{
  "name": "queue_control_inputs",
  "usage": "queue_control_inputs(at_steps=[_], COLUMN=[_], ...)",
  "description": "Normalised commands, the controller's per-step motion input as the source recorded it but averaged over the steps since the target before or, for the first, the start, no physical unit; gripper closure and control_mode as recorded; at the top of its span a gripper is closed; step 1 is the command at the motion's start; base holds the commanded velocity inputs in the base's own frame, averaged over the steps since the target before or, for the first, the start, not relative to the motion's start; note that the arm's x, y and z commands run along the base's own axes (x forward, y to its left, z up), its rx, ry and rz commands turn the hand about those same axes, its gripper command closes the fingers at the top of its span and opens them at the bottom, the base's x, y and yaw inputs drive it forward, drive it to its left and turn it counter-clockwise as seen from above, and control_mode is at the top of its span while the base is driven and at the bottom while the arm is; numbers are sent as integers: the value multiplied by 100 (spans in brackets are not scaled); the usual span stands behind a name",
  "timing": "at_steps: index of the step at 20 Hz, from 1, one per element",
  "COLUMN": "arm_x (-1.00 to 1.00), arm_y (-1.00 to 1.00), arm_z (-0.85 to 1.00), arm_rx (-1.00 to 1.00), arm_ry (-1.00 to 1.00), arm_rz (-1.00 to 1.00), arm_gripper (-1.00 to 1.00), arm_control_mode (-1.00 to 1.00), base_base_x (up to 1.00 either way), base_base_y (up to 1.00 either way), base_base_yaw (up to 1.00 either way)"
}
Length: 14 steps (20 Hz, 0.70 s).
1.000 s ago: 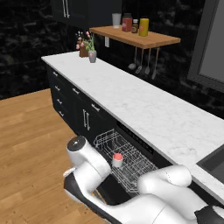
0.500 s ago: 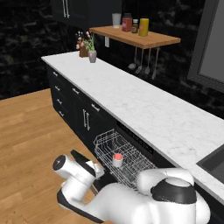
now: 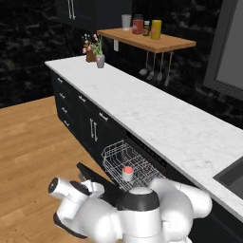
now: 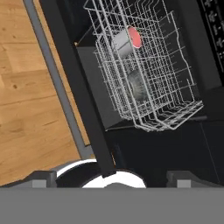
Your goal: Pick up the cup and bowl from the counter, place them in the dishwasher, and close the dishwasher door.
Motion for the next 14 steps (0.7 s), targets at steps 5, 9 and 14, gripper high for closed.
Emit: queue_control_inputs(at_steps=[5,9,14], arm_x=[25,44,51], arm_y=[46,24,0], arm_z=[-63,-65,-69], arm_rx=[-16,-17,-14], arm_ry=[0,1,7], arm_rz=[-7,-8,-2], arm_gripper=[-100,-100,-100], arm_control_mode=[-100,-100,-100], base_base_x=[0,0,0], base_base_y=[0,0,0], base_base_yaw=[0,0,0])
